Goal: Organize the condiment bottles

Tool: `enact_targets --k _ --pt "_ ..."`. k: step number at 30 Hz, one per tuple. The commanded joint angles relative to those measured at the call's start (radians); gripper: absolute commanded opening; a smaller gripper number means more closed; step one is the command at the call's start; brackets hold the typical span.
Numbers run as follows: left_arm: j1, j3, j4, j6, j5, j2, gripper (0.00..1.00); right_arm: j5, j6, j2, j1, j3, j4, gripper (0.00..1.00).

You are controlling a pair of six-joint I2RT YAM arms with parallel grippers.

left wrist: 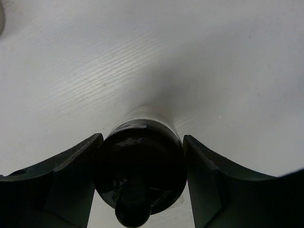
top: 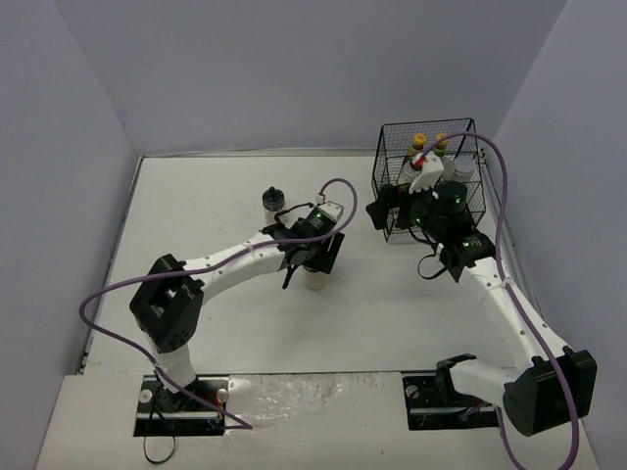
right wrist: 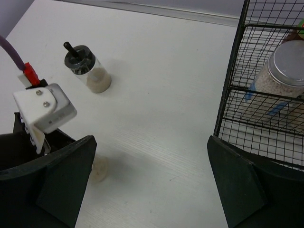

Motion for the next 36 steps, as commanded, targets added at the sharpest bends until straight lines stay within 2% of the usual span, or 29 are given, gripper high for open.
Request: enact_targets --k 1,3,5,10,12,14,20,23,28,36 --pt "-0.050 0.078 0.014 0.031 -0.050 0.020 0.23 0.009 -0.006 -0.044 0.007 -0.005 0.066 1.00" --pt "-0.066 0.075 0.016 0.033 -0.053 0.028 0.39 0.012 -0.011 -0.054 0.006 -0.006 0.058 1.00" --pt "-0.072 0.063 0.022 0.033 -0.055 0.021 0.60 0.013 -0.014 -0.066 0.007 -0.005 0.047 1.00" --pt "-0.072 0.042 0.028 0.027 -0.071 -0.022 0.88 0.021 -0.024 -0.100 0.006 -0.004 0.035 1.00" --pt "-0.072 0.040 0.028 0.025 -0.070 -0.056 0.94 0.025 -0.030 -0.112 0.007 0.001 0.031 1.00" --pt "-0.074 0.038 0.028 0.017 -0.054 -0.087 0.97 0.027 -0.035 -0.125 0.006 0.017 0.016 1.00" --pt "-0.065 0.033 -0.003 -0.004 -0.072 -0.257 0.97 0.011 -0.058 -0.170 0.006 0.056 -0.018 1.00" --pt "-0.020 0.005 -0.029 -0.013 -0.094 -0.367 0.97 -0.018 -0.082 -0.163 0.008 0.073 -0.054 1.00" --pt "0.126 -0.072 -0.080 -0.024 -0.112 -0.518 0.97 -0.107 -0.111 -0.100 0.029 0.079 -0.088 1.00" --pt "0.360 -0.272 -0.153 -0.015 -0.148 -0.750 0.97 -0.028 -0.208 0.077 0.301 0.075 -0.159 1.00"
